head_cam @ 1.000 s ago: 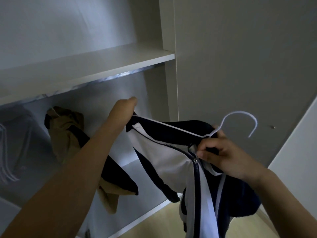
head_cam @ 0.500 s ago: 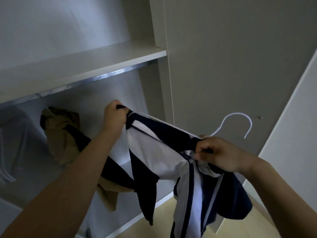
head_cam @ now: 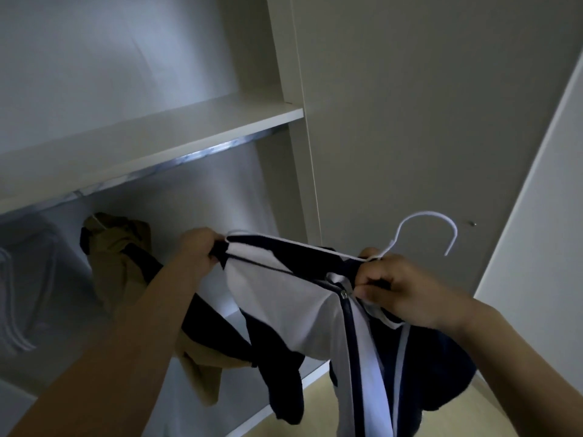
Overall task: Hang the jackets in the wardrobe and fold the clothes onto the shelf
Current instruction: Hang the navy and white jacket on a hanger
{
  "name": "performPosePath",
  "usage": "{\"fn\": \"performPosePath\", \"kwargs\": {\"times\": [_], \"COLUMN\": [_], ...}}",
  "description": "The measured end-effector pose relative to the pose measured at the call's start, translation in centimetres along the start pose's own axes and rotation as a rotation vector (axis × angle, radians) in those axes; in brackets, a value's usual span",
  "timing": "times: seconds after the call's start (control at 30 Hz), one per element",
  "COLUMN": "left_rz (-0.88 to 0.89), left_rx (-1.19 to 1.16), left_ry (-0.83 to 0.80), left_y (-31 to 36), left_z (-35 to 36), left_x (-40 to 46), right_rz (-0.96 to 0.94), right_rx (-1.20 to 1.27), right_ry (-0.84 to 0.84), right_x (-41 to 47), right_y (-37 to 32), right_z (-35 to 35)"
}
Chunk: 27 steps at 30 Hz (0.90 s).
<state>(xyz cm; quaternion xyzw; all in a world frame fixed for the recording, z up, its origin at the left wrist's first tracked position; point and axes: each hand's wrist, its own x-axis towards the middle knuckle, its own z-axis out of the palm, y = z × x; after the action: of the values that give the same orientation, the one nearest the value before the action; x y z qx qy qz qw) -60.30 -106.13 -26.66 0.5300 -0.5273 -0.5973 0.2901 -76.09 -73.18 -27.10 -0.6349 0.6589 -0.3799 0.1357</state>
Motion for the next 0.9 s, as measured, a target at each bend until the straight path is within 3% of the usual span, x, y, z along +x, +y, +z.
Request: {"fn": "performPosePath", "kwargs": {"times": [0.07,0.17,0.2,0.27,0.33,0.4,0.53,0.57,0.63,0.7,0.73,0.8,0.9], "left_rz": [-0.110,-0.034,0.073,0.449,0.796,0.925,0.708,0.654,0.543,0.490,0.527,0.634,0.824], "left_rx": [-0.099,-0.148,-0.124,0.139,0.402,0.514,0.605,0.520,0.086,-0.298,-0.278,0.058,0.657], "left_ry": [0.025,0.007,-0.019,-0.088,-0.223,-0.359,-0.568,-0.606,-0.653,-0.535,-0.422,-0.313,-0.469], "left_y": [-1.4,-0.9,-0.2,2.1,3.7,3.3,-0.9,-1.5,-2.4,-3.5,-4.5,-7.0,-9.4], "left_z": [-0.8,-0.2,0.3,1.5,3.3,5.2,7.9,7.7,6.5,5.4,5.0,4.9,6.9], "left_x": [1.2,1.2,0.7,-1.8,-5.2,-8.2,-10.7,-10.8,-10.6,-10.5,-10.9,-11.9,-13.9], "right_rz": [-0.013,0.023,0.064,0.146,0.191,0.224,0.237,0.240,0.252,0.266,0.268,0.256,0.222], "right_rx": [0.020,-0.124,-0.174,-0.248,-0.224,-0.079,0.140,0.168,0.217,0.282,0.312,0.348,0.357], "right_ry": [0.056,-0.069,-0.146,-0.249,-0.218,-0.118,0.112,0.158,0.219,0.267,0.290,0.329,0.337], "right_x": [0.1,0.3,0.2,-0.1,-0.4,-0.3,1.1,1.5,1.9,2.2,2.5,3.2,4.6], "right_y": [0.3,1.7,2.2,3.4,4.2,4.1,2.6,2.1,1.5,1.2,1.1,0.8,0.2], "right_z": [0.2,1.2,1.9,3.4,4.7,5.2,4.1,3.3,1.5,0.2,-0.2,-0.4,0.1]}}
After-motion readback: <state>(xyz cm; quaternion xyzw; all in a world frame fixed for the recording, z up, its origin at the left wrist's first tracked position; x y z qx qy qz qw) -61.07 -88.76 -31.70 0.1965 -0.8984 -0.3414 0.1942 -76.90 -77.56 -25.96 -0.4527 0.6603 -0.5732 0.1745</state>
